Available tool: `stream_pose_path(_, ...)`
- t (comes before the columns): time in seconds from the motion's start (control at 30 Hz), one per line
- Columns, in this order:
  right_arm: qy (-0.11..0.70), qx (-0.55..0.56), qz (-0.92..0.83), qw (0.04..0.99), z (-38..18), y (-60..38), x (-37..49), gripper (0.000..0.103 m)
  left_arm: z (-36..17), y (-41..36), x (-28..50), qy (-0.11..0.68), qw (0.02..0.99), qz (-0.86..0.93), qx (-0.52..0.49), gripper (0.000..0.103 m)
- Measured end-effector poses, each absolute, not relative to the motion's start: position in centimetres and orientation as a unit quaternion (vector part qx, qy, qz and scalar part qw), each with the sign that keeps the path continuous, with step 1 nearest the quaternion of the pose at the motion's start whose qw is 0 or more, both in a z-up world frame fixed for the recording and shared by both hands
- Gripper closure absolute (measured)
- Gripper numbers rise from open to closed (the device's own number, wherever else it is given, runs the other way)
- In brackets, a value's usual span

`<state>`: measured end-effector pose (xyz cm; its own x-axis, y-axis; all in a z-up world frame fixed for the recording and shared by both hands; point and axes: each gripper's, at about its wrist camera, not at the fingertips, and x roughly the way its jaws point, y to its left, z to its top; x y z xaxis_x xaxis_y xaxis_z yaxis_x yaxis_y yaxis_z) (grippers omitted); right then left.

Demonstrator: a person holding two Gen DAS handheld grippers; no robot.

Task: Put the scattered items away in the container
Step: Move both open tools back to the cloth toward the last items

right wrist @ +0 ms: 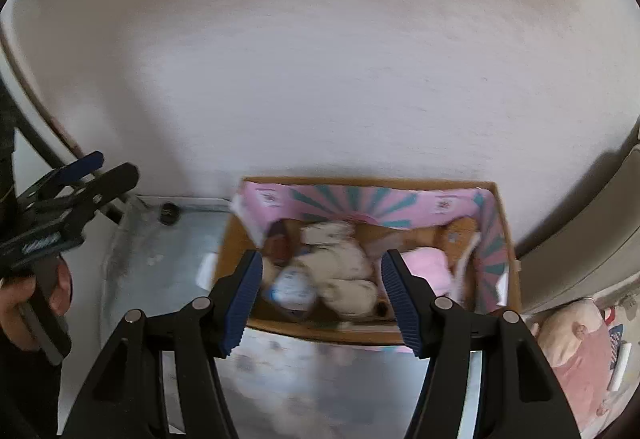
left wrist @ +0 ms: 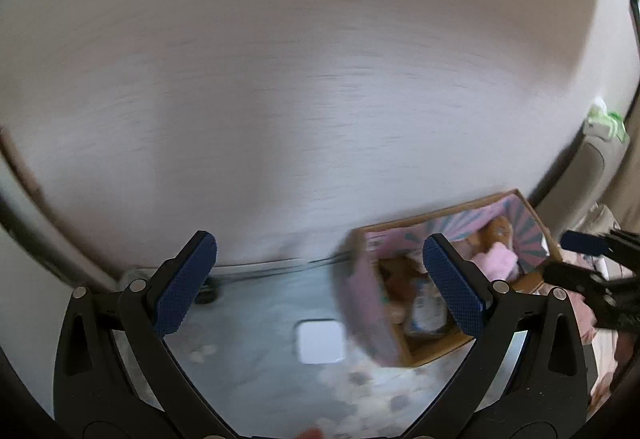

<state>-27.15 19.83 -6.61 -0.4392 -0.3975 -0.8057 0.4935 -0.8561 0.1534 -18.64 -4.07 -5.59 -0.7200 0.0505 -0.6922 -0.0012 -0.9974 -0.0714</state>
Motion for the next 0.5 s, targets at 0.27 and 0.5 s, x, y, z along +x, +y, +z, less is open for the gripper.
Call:
stream_pose_path(0.27,0.002,0.394,-0.856,0.334,-5.4,12.0,-18.6,0.045,-10.2,-12.6,-17.8,-0.074,-0.036,0.912,-0.402,0.000)
stream_pose_path(0.5,0.015,0.429,-0.851,0.302,-15.4,4.5,-13.1,0.045,-18.4,-15.9,-19.1,-0.087,-0.048,0.896,-0.434,0.000)
